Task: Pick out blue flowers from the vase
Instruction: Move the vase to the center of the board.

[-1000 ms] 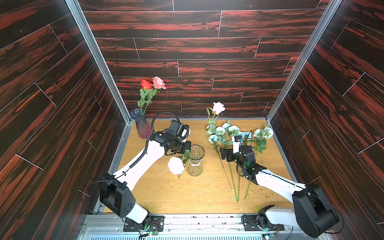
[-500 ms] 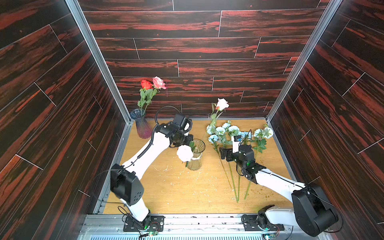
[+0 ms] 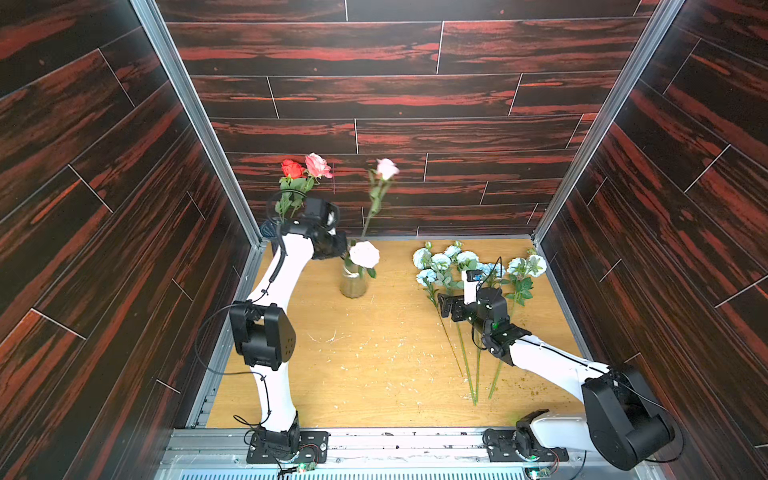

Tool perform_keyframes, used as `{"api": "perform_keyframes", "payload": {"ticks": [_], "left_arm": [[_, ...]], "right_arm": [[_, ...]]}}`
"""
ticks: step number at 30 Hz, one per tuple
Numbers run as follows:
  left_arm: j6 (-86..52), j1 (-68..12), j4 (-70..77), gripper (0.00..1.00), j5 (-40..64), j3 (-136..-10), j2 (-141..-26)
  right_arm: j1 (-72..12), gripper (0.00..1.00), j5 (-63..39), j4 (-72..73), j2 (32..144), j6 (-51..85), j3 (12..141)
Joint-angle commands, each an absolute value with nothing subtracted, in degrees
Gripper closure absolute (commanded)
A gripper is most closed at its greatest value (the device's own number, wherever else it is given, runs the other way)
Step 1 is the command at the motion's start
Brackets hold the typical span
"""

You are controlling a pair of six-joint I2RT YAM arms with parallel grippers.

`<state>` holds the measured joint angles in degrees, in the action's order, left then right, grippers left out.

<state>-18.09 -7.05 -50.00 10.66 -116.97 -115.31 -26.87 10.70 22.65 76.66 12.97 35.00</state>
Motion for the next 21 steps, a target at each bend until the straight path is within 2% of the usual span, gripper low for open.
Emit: {"api": "perform_keyframes", "payload": {"ticks": [1, 14, 21], "left_arm": [[-18.8, -4.1, -51.5, 1.0, 9.7, -123.3, -118.3], [-20.6, 1.4, -56.3, 1.0, 10.5, -143.3, -132.2], [-19.1, 2.6, -60.6, 1.0, 8.3, -147.1, -134.8]], "right_arm": [[-26.8, 0.01, 10.0, 21.8, 77.4, 12.4, 36.5], [-26.9, 0.01, 9.6, 21.2, 78.2, 12.2, 37.3], [-26.8, 0.01, 9.5, 20.7, 78.8, 12.0, 37.9]]}}
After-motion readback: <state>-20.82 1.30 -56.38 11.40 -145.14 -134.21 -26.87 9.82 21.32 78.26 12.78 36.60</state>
